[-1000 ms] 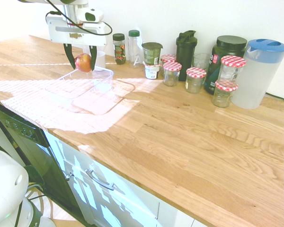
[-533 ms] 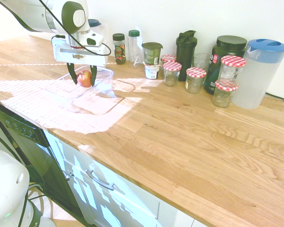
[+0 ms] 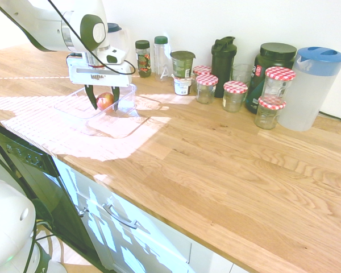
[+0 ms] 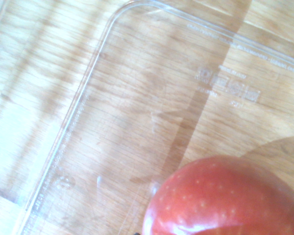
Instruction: Put the apple into the container
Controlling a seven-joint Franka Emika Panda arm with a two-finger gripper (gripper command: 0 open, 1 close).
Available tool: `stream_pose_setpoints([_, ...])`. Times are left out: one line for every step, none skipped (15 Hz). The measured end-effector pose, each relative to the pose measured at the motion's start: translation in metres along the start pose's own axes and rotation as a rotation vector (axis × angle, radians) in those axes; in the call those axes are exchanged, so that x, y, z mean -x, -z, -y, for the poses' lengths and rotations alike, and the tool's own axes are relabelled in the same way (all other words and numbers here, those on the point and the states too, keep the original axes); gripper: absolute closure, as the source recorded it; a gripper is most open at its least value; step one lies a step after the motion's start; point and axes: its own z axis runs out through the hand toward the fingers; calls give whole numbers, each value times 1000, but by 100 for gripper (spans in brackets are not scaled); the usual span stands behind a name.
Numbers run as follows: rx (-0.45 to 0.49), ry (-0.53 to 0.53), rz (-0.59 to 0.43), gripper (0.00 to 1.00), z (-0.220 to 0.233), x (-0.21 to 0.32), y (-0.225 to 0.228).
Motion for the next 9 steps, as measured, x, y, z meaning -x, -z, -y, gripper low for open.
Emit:
stream_pose_setpoints([-4, -2, -3, 0, 1, 0, 2])
stream_pose_setpoints([-12, -6, -10, 0, 2, -1, 8])
stream_pose_setpoints([-23, -11, -18, 0, 3, -2, 17])
stream_pose_setpoints([-36, -16, -24, 0, 4, -3, 29])
stream_pose_setpoints([-43, -15, -28, 0, 3, -2, 42])
stream_pose_setpoints([-48, -14, -32, 0, 3, 0, 52])
stream_pose_setpoints([-54, -15, -43, 0, 1, 1, 63])
stream_pose_setpoints([-55, -24, -59, 0, -3, 1, 76])
stream_pose_setpoints([-49, -40, -86, 0, -11, -3, 93])
